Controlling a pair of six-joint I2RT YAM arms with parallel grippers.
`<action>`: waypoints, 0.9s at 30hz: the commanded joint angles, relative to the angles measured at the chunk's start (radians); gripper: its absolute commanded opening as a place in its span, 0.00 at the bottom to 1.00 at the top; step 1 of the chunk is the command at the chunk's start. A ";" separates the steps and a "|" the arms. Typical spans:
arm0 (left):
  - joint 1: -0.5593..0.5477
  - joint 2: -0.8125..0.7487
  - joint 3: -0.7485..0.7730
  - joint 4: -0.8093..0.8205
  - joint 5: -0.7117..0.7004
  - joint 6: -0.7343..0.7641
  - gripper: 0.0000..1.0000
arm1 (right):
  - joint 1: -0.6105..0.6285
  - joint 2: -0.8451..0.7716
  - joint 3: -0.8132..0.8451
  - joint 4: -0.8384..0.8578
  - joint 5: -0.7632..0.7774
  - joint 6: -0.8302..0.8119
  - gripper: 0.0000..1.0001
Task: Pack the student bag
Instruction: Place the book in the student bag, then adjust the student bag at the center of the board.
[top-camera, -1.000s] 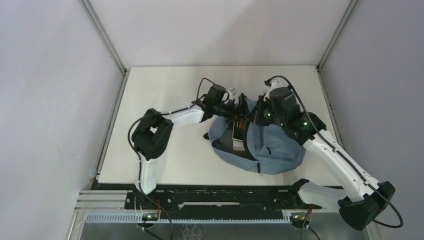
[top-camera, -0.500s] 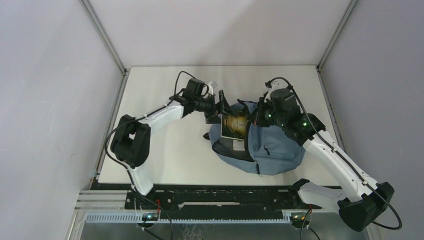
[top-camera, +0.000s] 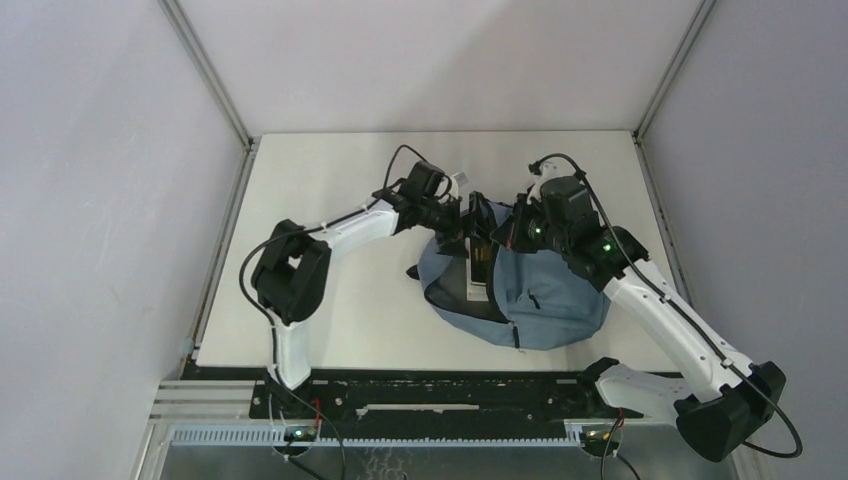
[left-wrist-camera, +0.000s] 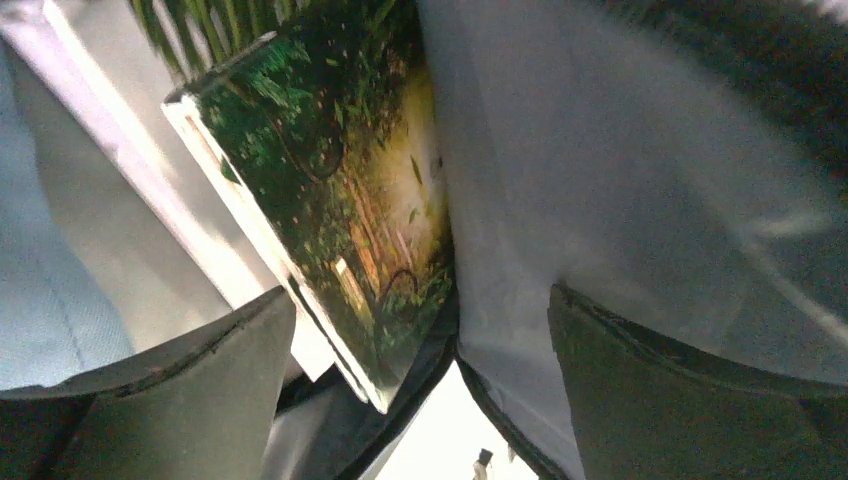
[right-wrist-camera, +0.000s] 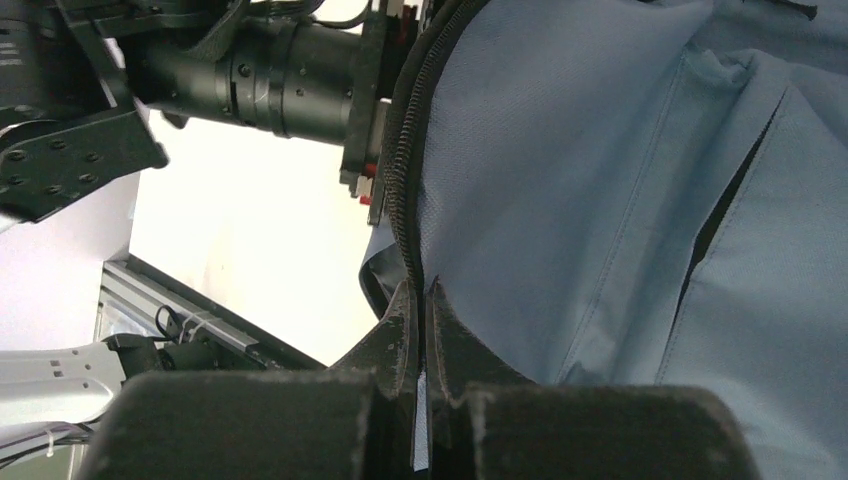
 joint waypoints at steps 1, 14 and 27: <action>0.017 -0.055 0.079 -0.231 -0.121 0.152 1.00 | -0.004 -0.010 -0.012 0.062 -0.010 0.004 0.00; 0.111 -0.233 -0.021 -0.405 -0.288 0.326 1.00 | 0.016 -0.001 -0.024 0.038 0.043 -0.006 0.00; 0.190 -0.479 -0.160 -0.444 -0.526 0.526 1.00 | 0.275 0.238 -0.038 0.123 0.144 0.041 0.00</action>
